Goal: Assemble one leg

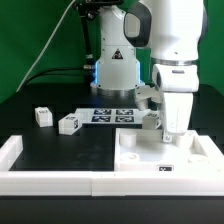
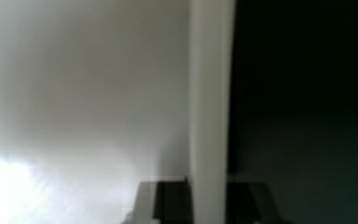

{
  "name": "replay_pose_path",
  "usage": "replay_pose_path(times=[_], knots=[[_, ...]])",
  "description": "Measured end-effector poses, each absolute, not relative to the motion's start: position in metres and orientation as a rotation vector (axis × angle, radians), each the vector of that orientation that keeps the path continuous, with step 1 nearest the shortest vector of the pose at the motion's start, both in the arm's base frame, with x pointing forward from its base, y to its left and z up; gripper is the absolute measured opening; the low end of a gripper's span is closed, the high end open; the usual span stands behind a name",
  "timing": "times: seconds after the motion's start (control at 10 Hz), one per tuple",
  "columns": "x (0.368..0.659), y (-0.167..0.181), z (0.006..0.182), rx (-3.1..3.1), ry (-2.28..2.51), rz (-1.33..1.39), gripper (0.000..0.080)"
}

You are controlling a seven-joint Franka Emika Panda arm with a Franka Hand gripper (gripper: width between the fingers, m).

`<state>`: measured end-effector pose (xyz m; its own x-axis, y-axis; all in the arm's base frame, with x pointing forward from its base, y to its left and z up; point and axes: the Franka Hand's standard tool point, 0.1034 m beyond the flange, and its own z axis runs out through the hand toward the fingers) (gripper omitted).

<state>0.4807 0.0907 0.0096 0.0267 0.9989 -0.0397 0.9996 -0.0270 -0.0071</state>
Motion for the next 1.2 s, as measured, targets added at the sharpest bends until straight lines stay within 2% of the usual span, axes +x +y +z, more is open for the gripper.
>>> replay_pose_path(times=[0.3, 0.4, 0.5, 0.6, 0.7, 0.8, 1.2], knots=[[0.4812, 0.0901, 0.0094, 2.236, 2.176, -0.062, 0.0058], [0.4812, 0.0900, 0.0093, 2.236, 2.175, -0.062, 0.0238], [0.4812, 0.0899, 0.0093, 2.236, 2.175, -0.062, 0.0373], [0.4812, 0.0899, 0.0093, 2.236, 2.175, -0.062, 0.0373], [0.4812, 0.0899, 0.0093, 2.236, 2.175, -0.062, 0.0555], [0.4811, 0.0899, 0.0093, 2.237, 2.175, -0.062, 0.0619], [0.4808, 0.0900, 0.0098, 2.243, 2.168, -0.062, 0.0648]])
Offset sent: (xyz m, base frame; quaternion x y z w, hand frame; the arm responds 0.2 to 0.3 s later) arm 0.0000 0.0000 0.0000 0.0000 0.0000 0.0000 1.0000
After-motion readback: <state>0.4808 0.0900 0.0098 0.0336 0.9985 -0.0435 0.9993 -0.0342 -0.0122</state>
